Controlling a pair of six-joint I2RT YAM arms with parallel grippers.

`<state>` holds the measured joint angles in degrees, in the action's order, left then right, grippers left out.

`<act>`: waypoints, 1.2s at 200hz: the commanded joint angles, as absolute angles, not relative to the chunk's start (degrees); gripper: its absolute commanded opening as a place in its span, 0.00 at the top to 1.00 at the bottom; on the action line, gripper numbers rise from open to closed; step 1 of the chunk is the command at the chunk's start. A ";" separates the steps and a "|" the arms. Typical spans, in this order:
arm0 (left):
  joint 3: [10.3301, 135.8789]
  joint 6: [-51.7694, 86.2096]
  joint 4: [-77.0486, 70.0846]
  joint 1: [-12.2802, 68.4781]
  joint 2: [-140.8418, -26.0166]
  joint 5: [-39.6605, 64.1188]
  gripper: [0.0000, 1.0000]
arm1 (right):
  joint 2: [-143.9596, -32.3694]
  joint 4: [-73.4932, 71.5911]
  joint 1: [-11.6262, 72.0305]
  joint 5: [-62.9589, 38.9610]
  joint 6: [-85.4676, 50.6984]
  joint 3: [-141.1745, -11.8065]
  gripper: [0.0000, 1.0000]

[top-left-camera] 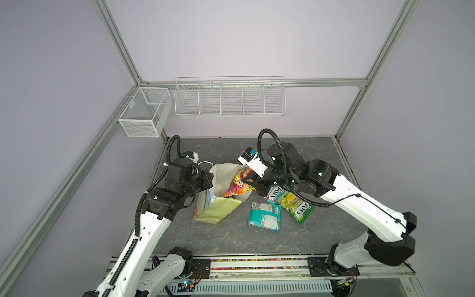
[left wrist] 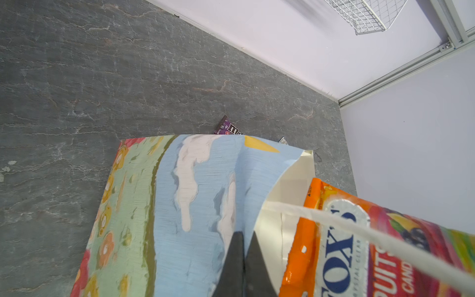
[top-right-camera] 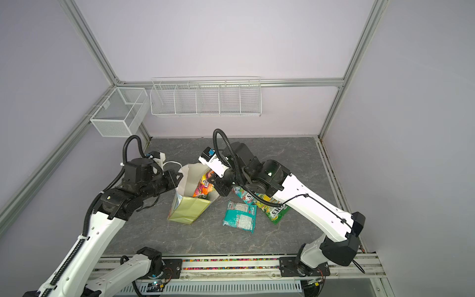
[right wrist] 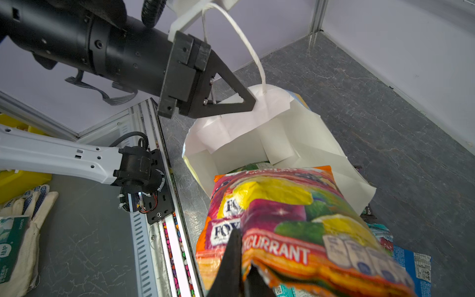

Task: Place the snacks into the paper bag
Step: Place the snack in the paper bag.

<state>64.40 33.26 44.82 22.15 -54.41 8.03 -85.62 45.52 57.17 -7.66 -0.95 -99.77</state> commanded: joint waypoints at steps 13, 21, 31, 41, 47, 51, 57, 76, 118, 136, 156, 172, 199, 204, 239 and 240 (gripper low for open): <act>66.10 32.43 44.46 22.39 -53.81 9.24 1.00 | -86.83 41.09 57.43 -9.75 0.14 -102.13 0.93; 66.14 32.44 44.47 22.37 -53.81 9.30 1.00 | -87.01 40.87 57.43 -9.89 -0.07 -102.13 0.93; 66.15 32.34 44.53 22.33 -53.77 9.24 1.00 | -87.24 40.45 57.50 -10.31 -0.34 -102.13 0.93; 66.11 32.34 44.54 22.38 -53.71 9.28 1.00 | -87.42 39.97 57.63 -10.58 -0.67 -102.13 0.93; 66.14 32.43 44.41 22.40 -53.65 9.20 1.00 | -87.49 39.69 57.65 -10.85 -0.84 -102.04 0.93; 66.18 32.44 44.47 22.34 -53.73 9.20 1.00 | -87.58 39.55 57.69 -10.97 -0.99 -102.04 0.93; 66.18 32.46 44.47 22.35 -53.78 9.29 1.00 | -87.82 39.36 57.76 -11.07 -1.11 -102.05 0.93; 66.16 32.49 44.34 22.39 -53.80 9.37 1.00 | -88.40 38.61 58.16 -11.34 -1.61 -101.91 0.93; 65.79 32.70 44.14 22.40 -53.67 9.48 1.00 | -89.34 36.03 58.91 -11.58 -3.15 -100.45 0.93; 65.89 32.62 44.18 22.34 -53.71 9.49 1.00 | -89.40 34.61 59.05 -11.78 -3.77 -99.22 0.93; 66.18 32.52 44.38 22.33 -53.81 9.50 1.00 | -89.56 33.35 59.07 -11.78 -4.37 -98.19 0.93; 66.17 32.69 44.31 22.34 -53.66 9.39 1.00 | -89.82 32.77 59.08 -12.03 -4.72 -97.70 0.93; 66.21 32.79 44.30 22.38 -53.70 9.57 1.00 | -90.51 32.17 59.14 -12.48 -5.13 -97.34 0.93; 66.21 32.78 44.30 22.35 -53.72 9.61 1.00 | -90.55 31.95 59.05 -12.63 -5.22 -97.32 0.93; 66.20 32.79 44.25 22.33 -53.70 9.61 1.00 | -91.15 30.95 59.07 -13.25 -5.75 -96.80 0.93; 66.24 32.79 44.27 22.37 -53.70 9.64 1.00 | -91.14 30.90 59.07 -13.26 -5.78 -96.79 0.93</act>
